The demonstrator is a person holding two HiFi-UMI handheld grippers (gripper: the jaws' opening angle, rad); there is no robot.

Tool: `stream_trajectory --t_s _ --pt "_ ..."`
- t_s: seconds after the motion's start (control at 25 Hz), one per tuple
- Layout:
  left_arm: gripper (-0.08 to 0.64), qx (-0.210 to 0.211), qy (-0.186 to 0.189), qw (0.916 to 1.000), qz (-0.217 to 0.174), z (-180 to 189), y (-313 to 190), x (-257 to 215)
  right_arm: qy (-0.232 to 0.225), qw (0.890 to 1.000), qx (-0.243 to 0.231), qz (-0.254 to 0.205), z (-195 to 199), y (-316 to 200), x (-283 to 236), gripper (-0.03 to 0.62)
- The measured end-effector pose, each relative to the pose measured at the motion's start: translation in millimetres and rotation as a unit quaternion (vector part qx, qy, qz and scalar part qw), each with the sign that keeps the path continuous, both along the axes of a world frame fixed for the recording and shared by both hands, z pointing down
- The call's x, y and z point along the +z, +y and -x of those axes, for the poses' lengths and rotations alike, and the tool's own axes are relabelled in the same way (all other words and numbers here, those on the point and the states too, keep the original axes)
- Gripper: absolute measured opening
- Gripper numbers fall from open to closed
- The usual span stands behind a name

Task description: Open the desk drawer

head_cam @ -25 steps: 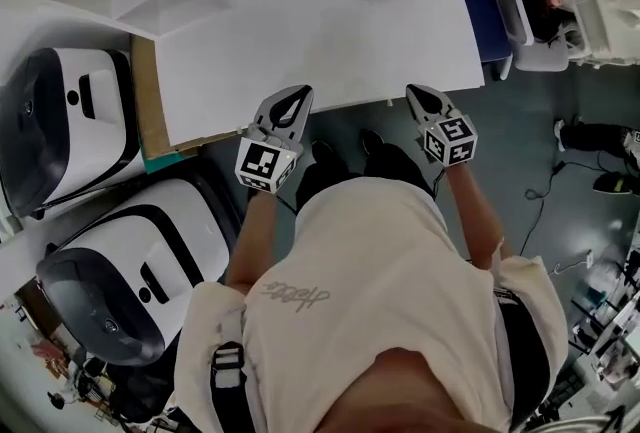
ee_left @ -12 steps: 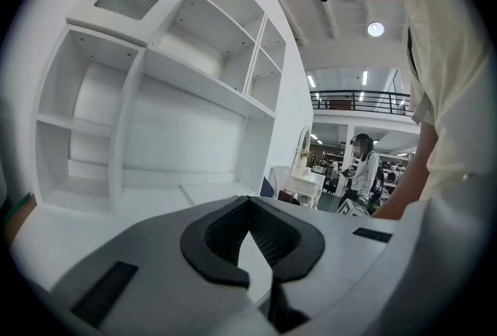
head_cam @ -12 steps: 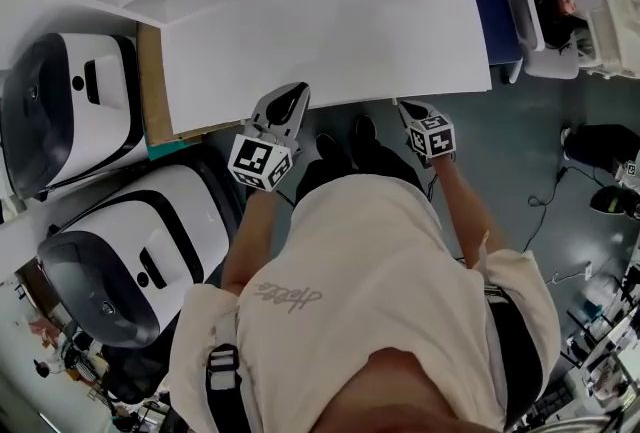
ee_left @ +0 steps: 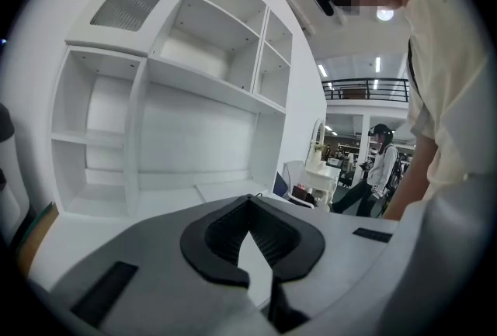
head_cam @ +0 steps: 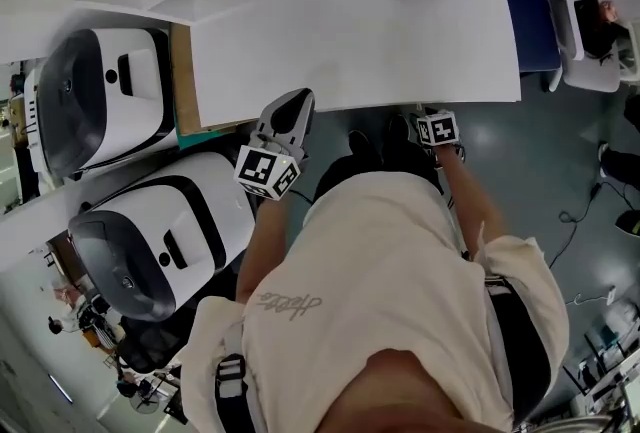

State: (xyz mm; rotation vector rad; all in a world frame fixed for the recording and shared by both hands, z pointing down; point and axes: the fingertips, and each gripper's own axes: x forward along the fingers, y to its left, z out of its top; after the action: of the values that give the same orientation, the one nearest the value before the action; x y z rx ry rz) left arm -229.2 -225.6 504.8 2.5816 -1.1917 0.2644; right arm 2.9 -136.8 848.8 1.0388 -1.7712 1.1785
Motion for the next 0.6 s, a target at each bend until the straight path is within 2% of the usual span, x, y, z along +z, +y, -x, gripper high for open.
stream_trajectory --t_s 0.16,0.36,0.52,0.6 --pt "0.002 -0.009 -0.005 0.9999 -0.006 -4.4 -7.6 -8.6 0.001 1.0 0.017 0.019 -0.1 -10.0 10.7 0.216" --pt "0.002 -0.032 -0.014 0.9994 -0.005 5.7 -3.4 -9.3 0.008 0.999 0.006 0.03 6.2 -14.3 18.2 0.209" --pt "0.002 -0.054 -0.022 0.9983 0.004 19.5 7.2 -6.5 0.018 0.998 0.04 0.042 -2.2 -16.4 23.2 0.081" --pt "0.002 -0.064 -0.022 0.9976 0.009 25.3 11.2 -3.7 0.02 0.998 0.042 0.048 -3.2 -16.8 26.5 0.081"
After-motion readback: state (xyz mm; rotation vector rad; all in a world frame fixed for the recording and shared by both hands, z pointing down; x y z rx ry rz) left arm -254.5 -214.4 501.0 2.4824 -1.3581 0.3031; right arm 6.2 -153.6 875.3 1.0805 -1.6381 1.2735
